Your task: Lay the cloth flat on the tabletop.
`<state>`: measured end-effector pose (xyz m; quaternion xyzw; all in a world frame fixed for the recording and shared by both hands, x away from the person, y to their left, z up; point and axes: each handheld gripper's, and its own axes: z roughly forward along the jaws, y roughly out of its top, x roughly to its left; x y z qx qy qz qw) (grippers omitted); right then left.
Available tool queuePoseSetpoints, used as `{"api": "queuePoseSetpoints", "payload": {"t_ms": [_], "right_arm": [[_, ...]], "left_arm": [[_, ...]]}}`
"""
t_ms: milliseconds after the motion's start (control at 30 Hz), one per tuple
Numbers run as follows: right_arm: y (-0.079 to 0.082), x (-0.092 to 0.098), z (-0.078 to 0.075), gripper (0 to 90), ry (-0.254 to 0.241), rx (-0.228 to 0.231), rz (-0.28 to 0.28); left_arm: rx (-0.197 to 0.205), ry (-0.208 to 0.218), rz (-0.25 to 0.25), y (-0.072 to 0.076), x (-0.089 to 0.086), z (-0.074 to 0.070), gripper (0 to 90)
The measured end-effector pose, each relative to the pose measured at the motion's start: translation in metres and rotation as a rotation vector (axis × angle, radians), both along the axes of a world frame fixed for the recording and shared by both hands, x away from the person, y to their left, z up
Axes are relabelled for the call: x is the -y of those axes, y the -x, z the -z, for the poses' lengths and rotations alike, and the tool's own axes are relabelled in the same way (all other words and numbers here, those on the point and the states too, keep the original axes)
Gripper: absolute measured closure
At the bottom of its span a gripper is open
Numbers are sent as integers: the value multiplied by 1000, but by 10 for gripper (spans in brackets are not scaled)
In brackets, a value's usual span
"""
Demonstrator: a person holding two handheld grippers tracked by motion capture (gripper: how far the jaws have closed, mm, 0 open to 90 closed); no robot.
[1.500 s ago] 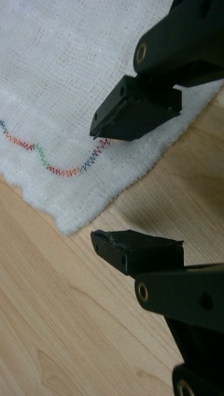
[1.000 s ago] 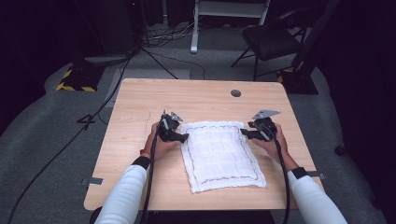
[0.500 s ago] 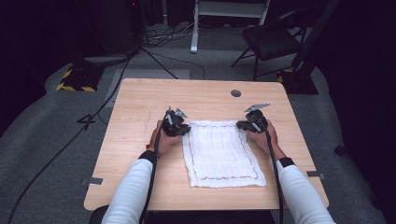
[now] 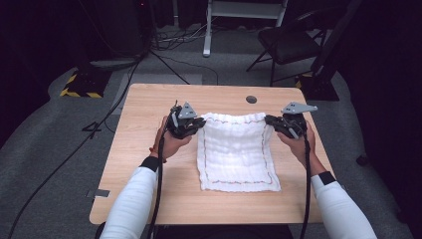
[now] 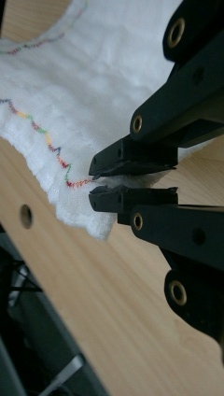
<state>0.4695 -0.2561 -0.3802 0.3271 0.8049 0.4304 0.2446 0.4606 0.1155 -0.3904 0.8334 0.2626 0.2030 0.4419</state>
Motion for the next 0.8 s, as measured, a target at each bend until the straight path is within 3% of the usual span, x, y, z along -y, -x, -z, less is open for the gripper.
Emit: {"api": "queuePoseSetpoints", "payload": {"t_ms": [100, 233, 400, 533, 600, 633, 667, 700, 767, 800], "right_arm": [[12, 1, -19, 851, -3, 52, -7], [21, 3, -34, 854, -26, 94, -4], [5, -4, -39, 853, -19, 122, 41], [-26, -14, -28, 852, 26, 120, 87], [-44, -17, -21, 843, 34, 103, 119], [-53, -18, -17, 807, 42, 100, 141], [-62, -19, -12, 723, 44, 90, 167], [-74, -21, -5, 627, 51, 61, 207], [-85, -20, 4, 545, 64, 15, 244], [-87, -20, 10, 516, 72, -15, 245]], "left_arm": [[52, -5, 9, 7, -2, -20, 816], [87, -15, -16, 6, -4, -31, 817], [101, -42, -68, -18, 2, -30, 815], [70, -47, -160, -49, 8, -13, 798], [19, -28, -199, -64, 12, 0, 785], [-2, -41, -232, -71, 14, 7, 760], [-34, -53, -292, -78, 18, 17, 693], [-57, -50, -315, -81, 19, 22, 569], [-88, -47, -331, -83, 22, 33, 445], [-97, -64, -315, -81, 23, 38, 390]]}}
